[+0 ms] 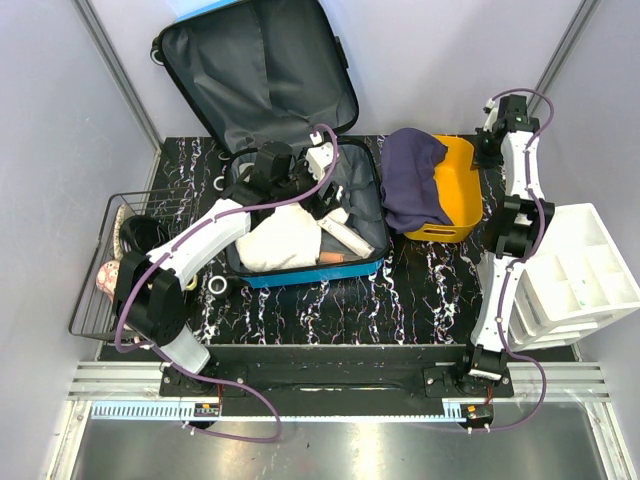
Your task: Open, take out, and arrange the luggage
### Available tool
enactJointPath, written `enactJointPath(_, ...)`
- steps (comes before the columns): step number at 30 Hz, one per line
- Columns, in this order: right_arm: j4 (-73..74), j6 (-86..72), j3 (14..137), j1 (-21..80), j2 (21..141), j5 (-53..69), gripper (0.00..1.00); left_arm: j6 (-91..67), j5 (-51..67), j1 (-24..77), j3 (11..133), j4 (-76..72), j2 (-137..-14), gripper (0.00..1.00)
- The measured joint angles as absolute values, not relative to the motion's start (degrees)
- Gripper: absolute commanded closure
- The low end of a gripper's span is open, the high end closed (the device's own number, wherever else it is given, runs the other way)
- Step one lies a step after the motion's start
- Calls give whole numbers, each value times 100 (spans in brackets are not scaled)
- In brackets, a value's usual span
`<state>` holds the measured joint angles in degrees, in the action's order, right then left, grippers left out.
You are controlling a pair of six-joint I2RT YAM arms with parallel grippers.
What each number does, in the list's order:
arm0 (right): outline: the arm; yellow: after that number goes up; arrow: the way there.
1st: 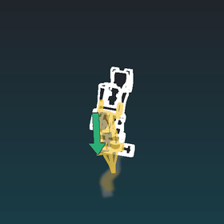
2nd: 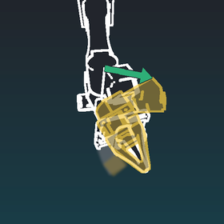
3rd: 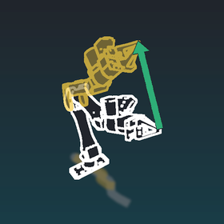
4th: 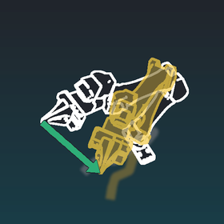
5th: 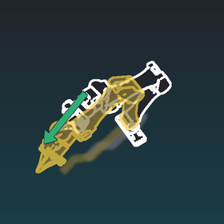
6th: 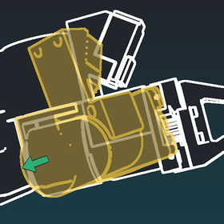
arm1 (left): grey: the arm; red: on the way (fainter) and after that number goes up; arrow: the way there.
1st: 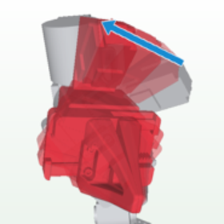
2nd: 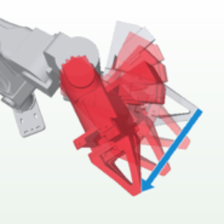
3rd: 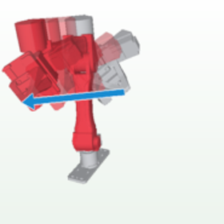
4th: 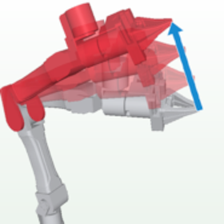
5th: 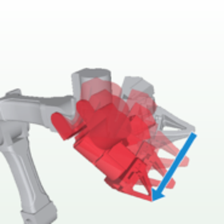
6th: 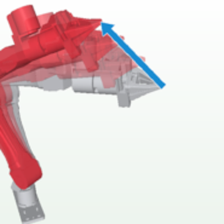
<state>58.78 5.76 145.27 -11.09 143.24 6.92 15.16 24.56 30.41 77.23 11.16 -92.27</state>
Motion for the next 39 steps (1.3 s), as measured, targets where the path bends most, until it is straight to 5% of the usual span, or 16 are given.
enactJointPath(1,5881,429,14510,-1100,14324,777,70,1514,2456,3041,7723,1116,-9227,20)
enactJointPath(4,5887,108,14505,-1074,14324,939,38,1516,2456,3041,7758,1203,-9231,20)
enactJointPath(8,5846,-49,14505,-1007,14313,1022,26,1516,2456,3041,7872,1328,-9249,21)
enactJointPath(16,5256,-97,14000,-969,13594,1326,34,1894,2615,3308,8486,1415,-9699,25)
enactJointPath(22,5039,-189,13544,-891,13034,1896,34,3118,3402,4134,8986,1411,-10197,37)
enactJointPath(39,5061,-366,12936,-460,13692,2222,31,4471,3389,5288,11242,843,-13067,52)
